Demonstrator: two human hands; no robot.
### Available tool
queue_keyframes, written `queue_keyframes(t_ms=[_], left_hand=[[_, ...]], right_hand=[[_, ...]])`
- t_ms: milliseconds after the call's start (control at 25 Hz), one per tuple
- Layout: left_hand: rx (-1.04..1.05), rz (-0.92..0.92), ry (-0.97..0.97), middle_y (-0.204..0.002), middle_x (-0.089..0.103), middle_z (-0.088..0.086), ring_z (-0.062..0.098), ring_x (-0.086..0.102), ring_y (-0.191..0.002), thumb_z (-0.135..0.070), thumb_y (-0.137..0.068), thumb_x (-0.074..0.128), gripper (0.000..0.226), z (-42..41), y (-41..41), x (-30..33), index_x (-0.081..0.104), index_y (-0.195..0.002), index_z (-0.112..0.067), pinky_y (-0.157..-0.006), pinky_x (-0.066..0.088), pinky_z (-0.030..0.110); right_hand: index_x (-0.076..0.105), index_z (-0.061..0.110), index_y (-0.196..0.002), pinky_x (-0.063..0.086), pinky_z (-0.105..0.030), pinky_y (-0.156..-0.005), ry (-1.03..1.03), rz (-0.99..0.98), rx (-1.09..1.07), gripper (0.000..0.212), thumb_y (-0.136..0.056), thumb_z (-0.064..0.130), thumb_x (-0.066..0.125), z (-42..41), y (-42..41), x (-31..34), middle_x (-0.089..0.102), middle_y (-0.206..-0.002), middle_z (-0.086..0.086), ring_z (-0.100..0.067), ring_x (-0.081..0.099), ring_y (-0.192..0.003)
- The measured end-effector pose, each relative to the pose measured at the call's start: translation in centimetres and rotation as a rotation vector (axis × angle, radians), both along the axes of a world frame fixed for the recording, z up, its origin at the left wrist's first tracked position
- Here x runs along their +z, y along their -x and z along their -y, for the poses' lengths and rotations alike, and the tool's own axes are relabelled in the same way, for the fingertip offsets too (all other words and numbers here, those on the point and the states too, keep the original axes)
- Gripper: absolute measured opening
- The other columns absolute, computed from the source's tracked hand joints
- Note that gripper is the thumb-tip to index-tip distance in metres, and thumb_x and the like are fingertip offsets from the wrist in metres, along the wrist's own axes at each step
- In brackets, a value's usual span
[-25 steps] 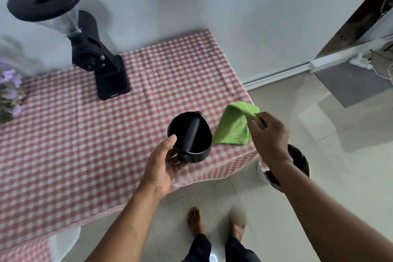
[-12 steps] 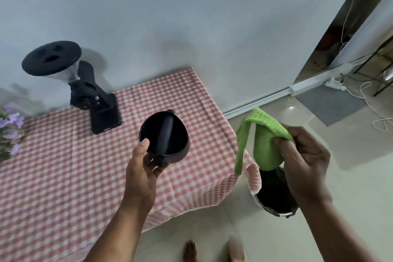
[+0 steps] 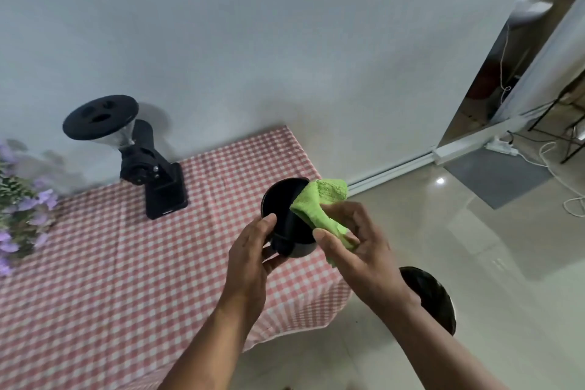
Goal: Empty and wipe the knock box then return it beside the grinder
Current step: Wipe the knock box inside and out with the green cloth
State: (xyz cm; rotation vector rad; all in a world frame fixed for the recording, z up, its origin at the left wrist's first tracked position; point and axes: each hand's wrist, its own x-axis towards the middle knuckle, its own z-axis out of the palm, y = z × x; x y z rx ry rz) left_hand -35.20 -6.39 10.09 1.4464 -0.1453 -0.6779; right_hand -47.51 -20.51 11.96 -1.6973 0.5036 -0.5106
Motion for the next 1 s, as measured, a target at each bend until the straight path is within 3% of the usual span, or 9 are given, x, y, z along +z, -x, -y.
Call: queue_keyframes(t_ms=[80,160,240,360,480,560,720,840,1000], left_hand=[[-0.008,0.021,0.006,-0.128,0.079,0.007,0.026,0.076,-0.119,-0.056,-0.095,0.059,0.053,-0.4,0.3,-0.2,0.073,-0.134,-0.023,-0.100,0.060,0.049],[-0.013,0.029,0.019,-0.127,0.080,0.008,0.027,0.076,-0.119,-0.053,-0.095,0.060,0.052,-0.3,0.8,0.0,0.072,-0.135,-0.022,-0.102,0.059,0.051],[-0.026,0.039,0.026,-0.126,0.080,0.008,0.025,0.077,-0.117,-0.051,-0.094,0.061,0.051,-0.1,1.2,0.5,0.072,-0.135,-0.023,-0.100,0.060,0.048],[-0.046,0.084,0.022,-0.123,0.081,0.003,0.021,0.078,-0.113,-0.049,-0.093,0.062,0.047,-0.3,1.2,1.3,0.074,-0.132,-0.026,-0.090,0.062,0.038],[-0.018,0.077,0.024,-0.119,0.081,0.008,0.023,0.078,-0.107,-0.054,-0.087,0.068,0.048,-0.5,1.1,1.9,0.078,-0.122,-0.024,-0.092,0.060,0.045],[0.030,0.055,0.025,-0.118,0.081,0.009,0.022,0.078,-0.105,-0.053,-0.088,0.068,0.045,-0.4,0.9,2.2,0.078,-0.119,-0.023,-0.093,0.061,0.045],[0.078,-0.017,0.041,-0.122,0.080,0.006,0.024,0.077,-0.111,-0.047,-0.105,0.058,0.034,-0.8,0.5,2.3,0.077,-0.124,-0.027,-0.097,0.060,0.046],[0.057,-0.053,0.036,-0.123,0.080,0.008,0.025,0.076,-0.111,-0.049,-0.100,0.063,0.039,-0.3,1.1,2.7,0.076,-0.127,-0.024,-0.099,0.061,0.049],[0.013,0.007,0.018,-0.126,0.079,0.009,0.028,0.078,-0.114,-0.058,-0.082,0.072,0.057,0.6,1.5,2.9,0.075,-0.128,-0.025,-0.096,0.063,0.047]], right_hand=[[0.050,0.044,-0.141,0.063,-0.030,-0.083,0.114,-0.138,0.000,0.073,-0.079,0.075,0.071,0.5,-0.5,0.1,0.059,-0.137,0.015,-0.008,0.063,-0.123],[0.046,0.048,-0.147,0.062,-0.028,-0.085,0.160,-0.223,-0.023,0.081,-0.076,0.078,0.071,0.4,-1.1,0.5,0.053,-0.143,0.013,-0.007,0.060,-0.125],[0.054,0.041,-0.143,0.064,-0.033,-0.080,0.032,-0.154,-0.033,0.069,-0.083,0.063,0.078,0.8,-1.4,0.7,0.066,-0.131,0.009,-0.005,0.071,-0.106],[0.068,0.024,-0.121,0.058,-0.037,-0.055,-0.201,-0.048,0.003,0.039,-0.088,0.038,0.084,1.8,-1.1,1.4,0.076,-0.086,-0.008,-0.017,0.071,-0.061],[0.077,0.023,-0.093,0.056,-0.039,-0.062,-0.235,0.056,-0.121,0.003,-0.096,0.022,0.077,2.7,-1.6,1.5,0.074,-0.075,-0.010,-0.023,0.068,-0.064],[0.080,0.024,-0.085,0.056,-0.040,-0.066,-0.249,0.134,-0.217,0.020,-0.100,0.016,0.070,2.9,-1.3,2.0,0.074,-0.074,-0.006,-0.022,0.069,-0.069],[0.075,0.002,-0.094,0.054,-0.048,-0.074,-0.312,0.224,-0.206,0.037,-0.093,0.036,0.063,4.0,1.3,2.8,0.065,-0.088,-0.040,-0.036,0.067,-0.079],[0.078,0.011,-0.101,0.059,-0.047,-0.077,-0.434,0.229,-0.159,0.037,-0.087,0.043,0.069,2.5,1.3,2.3,0.074,-0.090,-0.023,-0.031,0.072,-0.085],[0.074,0.013,-0.109,0.058,-0.033,-0.064,-0.175,0.093,-0.193,0.021,-0.095,0.028,0.077,0.4,-0.2,0.6,0.076,-0.084,-0.002,-0.014,0.074,-0.073]])
